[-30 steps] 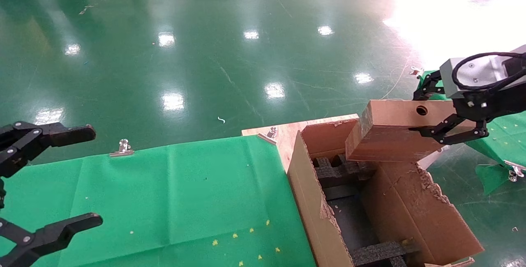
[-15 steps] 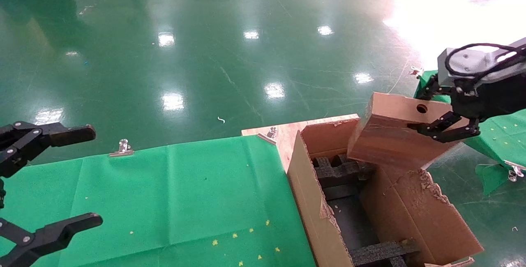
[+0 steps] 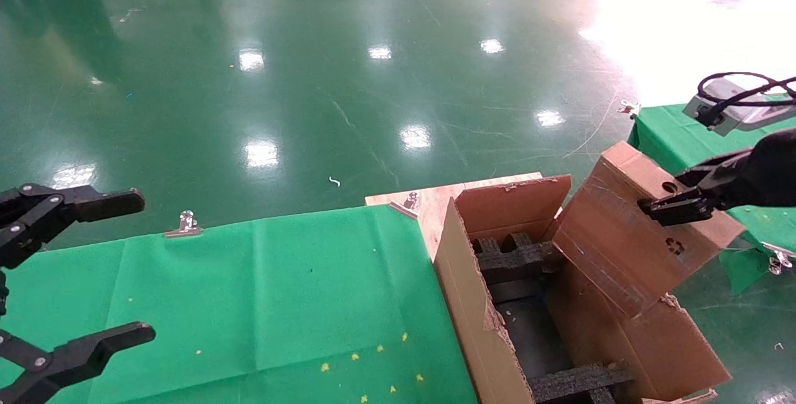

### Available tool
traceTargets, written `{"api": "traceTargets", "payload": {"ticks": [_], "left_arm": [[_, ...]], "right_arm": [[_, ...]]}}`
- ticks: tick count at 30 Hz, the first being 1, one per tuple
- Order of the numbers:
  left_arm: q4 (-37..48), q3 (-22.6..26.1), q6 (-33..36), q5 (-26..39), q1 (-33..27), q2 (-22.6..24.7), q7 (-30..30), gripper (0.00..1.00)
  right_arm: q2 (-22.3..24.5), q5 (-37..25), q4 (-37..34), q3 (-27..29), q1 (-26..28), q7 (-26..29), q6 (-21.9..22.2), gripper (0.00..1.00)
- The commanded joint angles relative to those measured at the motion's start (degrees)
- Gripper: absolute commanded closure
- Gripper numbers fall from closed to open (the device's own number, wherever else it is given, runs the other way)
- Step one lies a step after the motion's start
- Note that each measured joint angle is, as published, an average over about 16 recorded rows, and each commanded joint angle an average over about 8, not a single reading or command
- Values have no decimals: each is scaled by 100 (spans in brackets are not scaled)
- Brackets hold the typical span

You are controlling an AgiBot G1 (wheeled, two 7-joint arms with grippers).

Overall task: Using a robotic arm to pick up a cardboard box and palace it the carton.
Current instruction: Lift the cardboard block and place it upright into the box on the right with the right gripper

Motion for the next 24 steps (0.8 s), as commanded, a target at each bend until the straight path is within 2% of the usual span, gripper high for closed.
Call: {"api": "traceTargets", "payload": {"ticks": [1,6,13,18,24], "left_arm": [[0,0,0,0,0,0,0,0],[0,0,0,0,0,0,0,0],[0,0,0,0,0,0,0,0],[0,1,0,0,0,0,0,0],[0,1,0,0,0,0,0,0]], "right_arm": [[160,-187,383,-47,-20,741,139,100],[269,-457,656,-133,-108,1625,292,100],[312,-596,694,-231,-251,2431,419,100],[331,-584,707,-312,-384,2791,476,100],[294,-404,700,-411,-552,2924,424,100]]}}
